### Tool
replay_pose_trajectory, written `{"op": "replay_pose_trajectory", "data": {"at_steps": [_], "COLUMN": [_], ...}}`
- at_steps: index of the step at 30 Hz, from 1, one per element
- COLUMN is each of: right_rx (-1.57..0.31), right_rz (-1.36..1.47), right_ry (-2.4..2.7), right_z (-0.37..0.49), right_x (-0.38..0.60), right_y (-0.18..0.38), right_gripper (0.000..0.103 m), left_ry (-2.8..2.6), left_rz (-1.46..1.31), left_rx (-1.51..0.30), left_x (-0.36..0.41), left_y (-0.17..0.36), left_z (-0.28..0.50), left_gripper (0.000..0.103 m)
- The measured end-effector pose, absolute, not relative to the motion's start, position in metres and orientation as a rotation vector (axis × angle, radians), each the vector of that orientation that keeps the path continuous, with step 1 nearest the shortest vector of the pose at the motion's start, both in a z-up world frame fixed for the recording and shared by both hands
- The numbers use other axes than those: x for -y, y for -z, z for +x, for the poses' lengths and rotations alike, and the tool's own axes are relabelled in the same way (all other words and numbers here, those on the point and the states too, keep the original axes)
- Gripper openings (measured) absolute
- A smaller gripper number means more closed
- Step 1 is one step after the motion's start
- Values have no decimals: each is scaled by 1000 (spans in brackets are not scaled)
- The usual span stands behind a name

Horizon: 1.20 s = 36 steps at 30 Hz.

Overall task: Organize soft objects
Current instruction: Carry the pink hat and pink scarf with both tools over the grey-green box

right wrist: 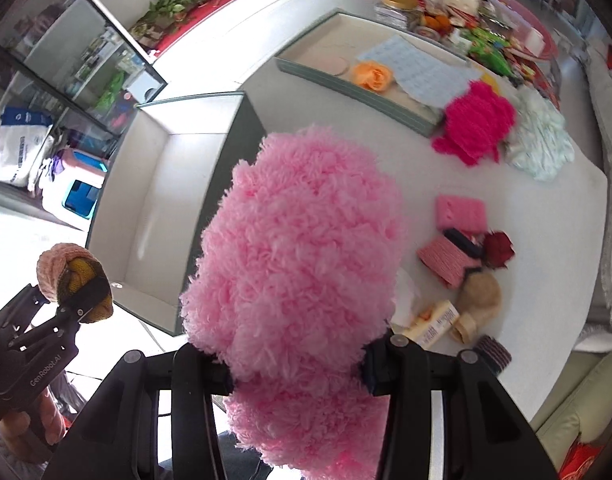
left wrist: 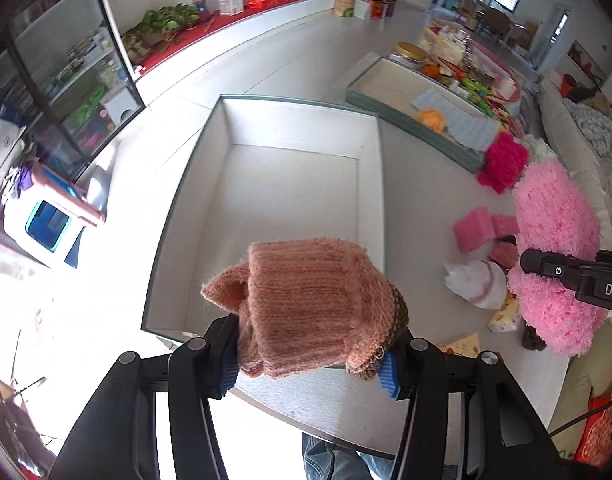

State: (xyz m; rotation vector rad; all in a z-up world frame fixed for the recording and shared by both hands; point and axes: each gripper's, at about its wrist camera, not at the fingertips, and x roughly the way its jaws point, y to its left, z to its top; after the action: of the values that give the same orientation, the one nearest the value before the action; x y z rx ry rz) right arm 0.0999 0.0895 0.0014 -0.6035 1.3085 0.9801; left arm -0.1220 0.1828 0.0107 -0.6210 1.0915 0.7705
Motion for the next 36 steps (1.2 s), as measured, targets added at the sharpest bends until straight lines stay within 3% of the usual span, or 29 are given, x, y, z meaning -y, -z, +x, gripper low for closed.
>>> {"op": "replay_pose_trajectory", "data": {"at_steps": [8,15,24,36], "right_rx": [-1210,-1214,-1358,-1519], "right_rz": [-791,-995,-961,-762], "right_ry": [-1127,-1097,-917,-733], "right_z": [55,41,72,83], "right_x": [-208,-260,-214,-134], "right_y": [38,107,125,111], "right_gripper": [48,48,48,48], "left_ry": [-784,-721,-677,-544], "left_rz": [-746,-854,-859,-627], "left_rx": [-1127,-1173,-1247,-1312], "left_x": [-224,-238,-255,-276], "left_y": [44,92,131,122], "left_z": [-130,-129,-131,-81], "left_gripper": [55,55,55,55]}}
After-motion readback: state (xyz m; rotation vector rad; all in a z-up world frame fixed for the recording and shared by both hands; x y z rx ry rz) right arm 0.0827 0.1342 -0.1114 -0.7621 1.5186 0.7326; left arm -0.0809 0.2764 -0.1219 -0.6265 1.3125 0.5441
